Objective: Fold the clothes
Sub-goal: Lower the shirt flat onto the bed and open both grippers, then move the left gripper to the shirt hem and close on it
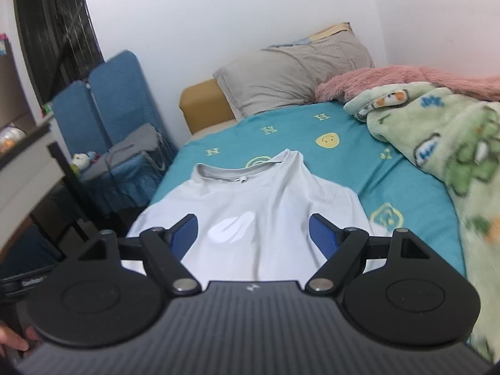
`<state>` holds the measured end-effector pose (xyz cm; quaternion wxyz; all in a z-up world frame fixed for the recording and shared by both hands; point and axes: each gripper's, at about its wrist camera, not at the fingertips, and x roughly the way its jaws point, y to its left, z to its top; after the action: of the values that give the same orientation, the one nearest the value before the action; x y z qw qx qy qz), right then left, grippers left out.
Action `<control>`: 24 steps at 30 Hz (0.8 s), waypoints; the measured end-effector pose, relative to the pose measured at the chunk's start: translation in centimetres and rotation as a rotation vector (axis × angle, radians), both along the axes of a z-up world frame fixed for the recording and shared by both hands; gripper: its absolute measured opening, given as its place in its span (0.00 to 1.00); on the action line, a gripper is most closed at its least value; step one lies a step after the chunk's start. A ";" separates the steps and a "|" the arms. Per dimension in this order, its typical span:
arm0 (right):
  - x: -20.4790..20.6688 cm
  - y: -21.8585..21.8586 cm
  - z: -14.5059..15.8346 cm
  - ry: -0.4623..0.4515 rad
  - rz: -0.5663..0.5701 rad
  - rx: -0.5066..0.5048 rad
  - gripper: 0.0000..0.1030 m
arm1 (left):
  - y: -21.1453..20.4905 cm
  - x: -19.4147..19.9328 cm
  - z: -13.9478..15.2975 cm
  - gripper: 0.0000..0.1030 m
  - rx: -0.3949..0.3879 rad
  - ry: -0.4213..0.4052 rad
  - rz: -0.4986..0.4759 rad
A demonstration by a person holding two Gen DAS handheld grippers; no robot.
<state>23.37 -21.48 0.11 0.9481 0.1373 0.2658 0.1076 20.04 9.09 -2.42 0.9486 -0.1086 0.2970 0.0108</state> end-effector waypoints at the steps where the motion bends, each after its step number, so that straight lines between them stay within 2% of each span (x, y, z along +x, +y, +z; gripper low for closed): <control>1: -1.4 -0.1 0.3 0.000 0.002 0.014 0.77 | 0.4 -1.0 0.6 0.94 -0.007 0.011 0.006; 3: -3.8 -0.4 0.6 -0.002 0.001 0.037 0.77 | 1.6 -2.3 1.5 0.94 -0.048 0.029 0.024; 6: -6.4 -0.8 0.5 -0.006 0.001 0.059 0.77 | 4.3 -3.2 2.0 0.94 -0.176 0.047 0.076; 10: -7.6 -1.2 -1.5 0.019 -0.027 0.081 0.77 | 7.6 -1.8 0.6 0.90 -0.334 0.052 0.156; 13: -6.9 -1.5 -3.1 0.062 -0.038 0.127 0.77 | 9.8 -0.1 -1.4 0.85 -0.409 0.056 0.212; 16: -5.8 -1.4 -4.1 0.070 -0.032 0.146 0.77 | 11.5 2.9 -3.3 0.79 -0.445 0.065 0.263; 20: -3.9 -1.6 -5.6 0.063 -0.029 0.172 0.77 | 13.4 8.3 -5.7 0.75 -0.421 0.074 0.316; 24: -1.7 -2.0 -7.7 0.093 -0.056 0.178 0.76 | 14.8 13.8 -8.4 0.67 -0.427 0.089 0.354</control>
<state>21.69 -23.48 -7.55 0.9214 0.2331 0.2951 0.0975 33.83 23.85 -10.85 0.8737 -0.3556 0.3103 0.1181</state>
